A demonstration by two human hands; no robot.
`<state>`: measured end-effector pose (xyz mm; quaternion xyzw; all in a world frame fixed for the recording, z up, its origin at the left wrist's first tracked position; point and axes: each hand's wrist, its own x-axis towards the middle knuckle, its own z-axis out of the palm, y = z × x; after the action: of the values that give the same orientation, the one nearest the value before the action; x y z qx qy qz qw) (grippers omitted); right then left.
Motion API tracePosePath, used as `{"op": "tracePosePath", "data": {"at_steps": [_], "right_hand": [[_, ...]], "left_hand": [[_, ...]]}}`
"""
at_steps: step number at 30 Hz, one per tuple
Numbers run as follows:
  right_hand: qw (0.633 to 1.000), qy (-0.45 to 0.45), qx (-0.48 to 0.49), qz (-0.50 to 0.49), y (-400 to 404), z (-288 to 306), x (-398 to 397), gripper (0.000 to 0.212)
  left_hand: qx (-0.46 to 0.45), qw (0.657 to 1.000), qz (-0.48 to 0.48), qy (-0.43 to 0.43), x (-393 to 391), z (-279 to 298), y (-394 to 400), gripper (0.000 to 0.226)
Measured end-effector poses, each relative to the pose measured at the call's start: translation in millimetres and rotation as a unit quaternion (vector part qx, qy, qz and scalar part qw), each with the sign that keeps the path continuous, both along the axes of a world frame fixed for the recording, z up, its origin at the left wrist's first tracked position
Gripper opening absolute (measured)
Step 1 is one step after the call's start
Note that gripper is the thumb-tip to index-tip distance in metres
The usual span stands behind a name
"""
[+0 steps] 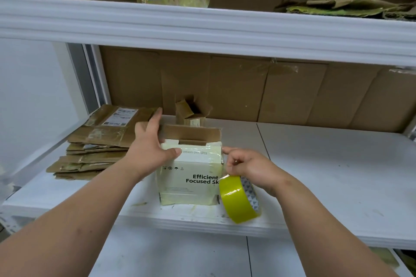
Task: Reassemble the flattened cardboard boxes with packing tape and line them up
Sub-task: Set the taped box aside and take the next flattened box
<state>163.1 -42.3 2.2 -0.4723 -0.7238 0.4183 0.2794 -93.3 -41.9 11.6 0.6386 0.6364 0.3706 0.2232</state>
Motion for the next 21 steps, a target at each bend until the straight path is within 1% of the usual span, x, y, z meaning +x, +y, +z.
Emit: {"op": "tracePosePath", "data": {"at_steps": [1, 2, 3, 5, 7, 9, 10, 13, 16, 19, 21], "right_hand": [[0.999, 0.039, -0.023, -0.013, -1.5, -0.4, 2.1, 0.038], [0.997, 0.067, -0.023, -0.028, -0.8, 0.1, 4.3, 0.038], [0.995, 0.091, -0.01, -0.046, 0.8, 3.0, 6.0, 0.037], [0.988, 0.128, 0.02, -0.082, 4.8, 17.0, 8.8, 0.031], [0.987, 0.135, 0.024, -0.085, 11.3, 32.5, 8.3, 0.025], [0.991, 0.106, 0.015, -0.076, 18.5, 43.7, 3.7, 0.019], [0.994, 0.084, 0.01, -0.075, 23.1, 46.2, 0.4, 0.019], [0.997, 0.03, -0.033, -0.066, 34.4, 45.3, -11.2, 0.029], [0.997, -0.027, -0.05, -0.055, 37.5, 45.8, -18.8, 0.022], [0.993, -0.103, -0.021, -0.047, 35.3, 57.2, -27.2, 0.024], [0.991, -0.131, 0.014, -0.034, 32.9, 66.4, -36.9, 0.028]], "left_hand": [[-0.014, 0.999, -0.005, 0.032, -1.8, 4.5, 3.2, 0.109], [-0.03, 0.998, -0.014, 0.054, -2.6, 9.3, 6.5, 0.111], [-0.05, 0.996, -0.027, 0.071, -3.5, 12.9, 9.7, 0.108], [-0.072, 0.992, -0.052, 0.093, -3.5, 14.8, 13.6, 0.091], [-0.047, 0.995, -0.046, 0.075, -5.1, 7.9, 16.2, 0.062], [0.007, 0.998, -0.031, 0.05, -6.0, -3.6, 15.1, 0.03], [0.029, 0.998, -0.025, 0.047, -6.6, -9.6, 14.8, 0.023], [0.068, 0.993, -0.006, 0.098, -5.9, -18.8, 13.1, 0.024], [0.079, 0.983, -0.003, 0.164, -1.5, -12.3, 11.4, 0.027], [0.061, 0.967, -0.027, 0.247, 5.7, 0.1, 9.5, 0.032], [0.055, 0.959, -0.046, 0.275, 11.9, 8.3, 10.5, 0.024]]}}
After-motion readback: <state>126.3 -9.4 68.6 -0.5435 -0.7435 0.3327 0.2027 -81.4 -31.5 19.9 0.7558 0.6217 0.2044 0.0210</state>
